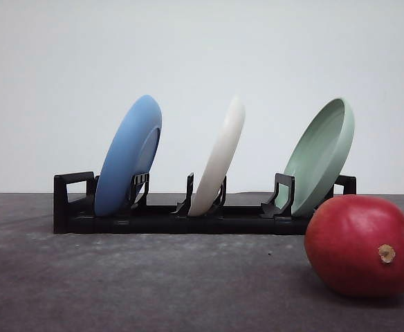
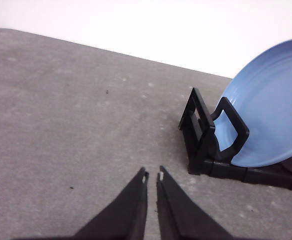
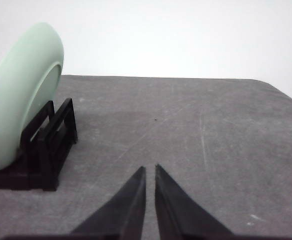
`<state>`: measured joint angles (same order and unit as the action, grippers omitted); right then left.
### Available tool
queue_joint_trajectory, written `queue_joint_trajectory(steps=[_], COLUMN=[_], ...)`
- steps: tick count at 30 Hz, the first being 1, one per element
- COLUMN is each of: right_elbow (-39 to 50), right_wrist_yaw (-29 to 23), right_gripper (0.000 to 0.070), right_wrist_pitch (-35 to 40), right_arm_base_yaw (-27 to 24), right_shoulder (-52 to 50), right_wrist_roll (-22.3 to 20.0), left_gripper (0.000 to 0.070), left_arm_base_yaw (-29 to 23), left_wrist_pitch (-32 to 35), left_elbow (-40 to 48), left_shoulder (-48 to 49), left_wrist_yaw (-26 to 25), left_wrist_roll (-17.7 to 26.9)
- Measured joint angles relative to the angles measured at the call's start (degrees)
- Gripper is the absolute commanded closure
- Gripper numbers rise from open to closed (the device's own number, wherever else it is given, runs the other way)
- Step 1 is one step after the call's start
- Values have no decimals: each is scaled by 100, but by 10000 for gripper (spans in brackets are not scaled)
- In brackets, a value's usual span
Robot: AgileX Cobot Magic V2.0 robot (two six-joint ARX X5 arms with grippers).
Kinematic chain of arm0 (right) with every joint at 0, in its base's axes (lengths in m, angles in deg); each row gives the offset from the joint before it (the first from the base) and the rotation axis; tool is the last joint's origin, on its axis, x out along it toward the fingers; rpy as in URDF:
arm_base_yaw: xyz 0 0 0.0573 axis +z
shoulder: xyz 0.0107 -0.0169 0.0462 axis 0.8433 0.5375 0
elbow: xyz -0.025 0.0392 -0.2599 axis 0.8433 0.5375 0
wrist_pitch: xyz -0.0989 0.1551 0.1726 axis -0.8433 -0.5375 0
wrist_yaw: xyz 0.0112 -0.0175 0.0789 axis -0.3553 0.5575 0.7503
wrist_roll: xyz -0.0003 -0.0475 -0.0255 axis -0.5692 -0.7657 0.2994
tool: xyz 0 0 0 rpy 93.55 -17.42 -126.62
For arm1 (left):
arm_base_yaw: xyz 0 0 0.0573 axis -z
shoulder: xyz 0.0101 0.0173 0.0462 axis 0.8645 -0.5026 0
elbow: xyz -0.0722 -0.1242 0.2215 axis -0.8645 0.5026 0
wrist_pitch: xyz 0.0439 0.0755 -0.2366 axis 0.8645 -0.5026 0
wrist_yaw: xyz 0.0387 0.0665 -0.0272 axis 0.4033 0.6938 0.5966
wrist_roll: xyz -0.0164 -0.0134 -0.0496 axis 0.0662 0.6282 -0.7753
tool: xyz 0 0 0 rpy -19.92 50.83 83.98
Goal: Place pomegranate in white plate
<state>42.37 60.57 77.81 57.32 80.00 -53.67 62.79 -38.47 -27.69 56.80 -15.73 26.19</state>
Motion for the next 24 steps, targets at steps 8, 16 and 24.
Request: queue_joint_trajectory(steps=[8, 16, 24], right_elbow=[-3, -724, -2282], right_wrist_yaw=[8, -9, 107], right_gripper=[690, 691, 692], right_wrist_pitch=[565, 263, -1567], right_arm_base_yaw=[0, 0, 0], right_shoulder=[0, 0, 419], right_wrist_roll=[628, 936, 1074], left_gripper=[687, 687, 687], left_arm_base_yaw=[0, 0, 0], left_wrist_pitch=[682, 957, -1224], left_elbow=[-2, -488, -2157], left_shoulder=[0, -15, -655], left_wrist_yaw=[0, 70, 85], left_wrist_roll=[-88, -90, -143])
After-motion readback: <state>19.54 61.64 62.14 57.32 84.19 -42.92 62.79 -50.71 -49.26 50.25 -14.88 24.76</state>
